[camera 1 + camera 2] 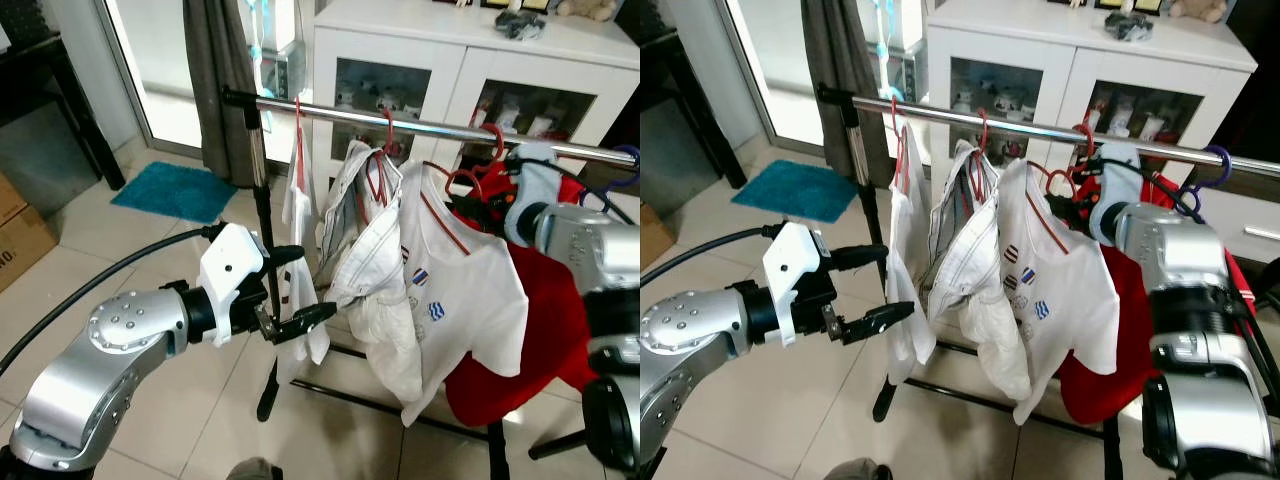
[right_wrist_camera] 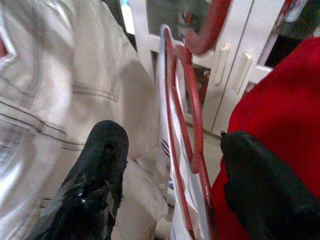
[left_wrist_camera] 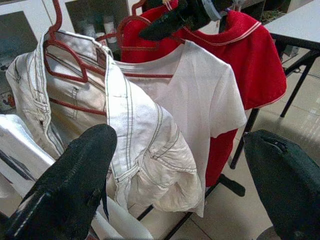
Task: Hang hanger
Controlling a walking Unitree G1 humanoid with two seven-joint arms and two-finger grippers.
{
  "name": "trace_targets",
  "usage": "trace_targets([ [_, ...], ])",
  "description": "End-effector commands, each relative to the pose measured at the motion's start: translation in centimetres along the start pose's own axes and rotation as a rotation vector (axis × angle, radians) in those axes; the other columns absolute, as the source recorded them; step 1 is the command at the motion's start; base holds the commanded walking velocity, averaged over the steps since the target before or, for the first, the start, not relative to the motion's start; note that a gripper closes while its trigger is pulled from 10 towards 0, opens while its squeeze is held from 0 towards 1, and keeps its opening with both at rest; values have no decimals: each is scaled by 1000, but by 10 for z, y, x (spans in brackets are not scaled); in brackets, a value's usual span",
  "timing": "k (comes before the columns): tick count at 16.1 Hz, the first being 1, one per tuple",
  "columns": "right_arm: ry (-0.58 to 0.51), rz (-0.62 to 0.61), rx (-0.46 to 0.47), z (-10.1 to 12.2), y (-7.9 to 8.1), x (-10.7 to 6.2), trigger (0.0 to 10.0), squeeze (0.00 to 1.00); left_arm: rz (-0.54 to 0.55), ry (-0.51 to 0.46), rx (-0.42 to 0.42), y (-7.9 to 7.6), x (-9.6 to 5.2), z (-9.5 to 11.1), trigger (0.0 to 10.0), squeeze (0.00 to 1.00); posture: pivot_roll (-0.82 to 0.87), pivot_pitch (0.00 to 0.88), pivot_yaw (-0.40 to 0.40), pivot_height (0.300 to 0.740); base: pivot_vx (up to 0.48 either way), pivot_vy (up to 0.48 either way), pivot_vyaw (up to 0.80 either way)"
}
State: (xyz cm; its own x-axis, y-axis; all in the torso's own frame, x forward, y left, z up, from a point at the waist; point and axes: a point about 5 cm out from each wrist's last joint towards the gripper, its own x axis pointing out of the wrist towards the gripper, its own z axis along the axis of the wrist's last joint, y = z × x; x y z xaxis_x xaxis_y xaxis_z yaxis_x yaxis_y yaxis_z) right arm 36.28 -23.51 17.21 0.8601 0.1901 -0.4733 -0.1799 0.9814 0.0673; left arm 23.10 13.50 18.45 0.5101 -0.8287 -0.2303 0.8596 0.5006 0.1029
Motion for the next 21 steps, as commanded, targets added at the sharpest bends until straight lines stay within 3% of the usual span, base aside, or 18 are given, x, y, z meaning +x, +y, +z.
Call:
trace_targets([
  [1, -7, 5, -18, 4, -1, 2, 0, 0, -21, -8, 18, -3, 1, 5, 10000, 0, 61, 0, -18, 740, 0, 0, 0],
  [12, 11, 102, -10, 3, -1, 12, 0, 0, -52, -11, -11, -3, 1, 4, 10000, 0, 59, 0, -19, 740, 0, 0, 0],
  [16, 21, 96, 2, 1, -2, 14, 0, 0, -52, -8, -8, -3, 2, 4, 10000, 0, 60, 0, -22, 740, 0, 0, 0],
  [18, 6, 84, 53, 0, -4, 16, 0, 0, -47, -9, 3, -3, 4, 4, 10000, 0, 60, 0, -22, 740, 0, 0, 0],
  [21, -3, 47, 34, -1, -6, 16, 0, 0, -44, -8, 9, -3, 6, 3, 10000, 0, 60, 0, -21, 740, 0, 0, 0],
])
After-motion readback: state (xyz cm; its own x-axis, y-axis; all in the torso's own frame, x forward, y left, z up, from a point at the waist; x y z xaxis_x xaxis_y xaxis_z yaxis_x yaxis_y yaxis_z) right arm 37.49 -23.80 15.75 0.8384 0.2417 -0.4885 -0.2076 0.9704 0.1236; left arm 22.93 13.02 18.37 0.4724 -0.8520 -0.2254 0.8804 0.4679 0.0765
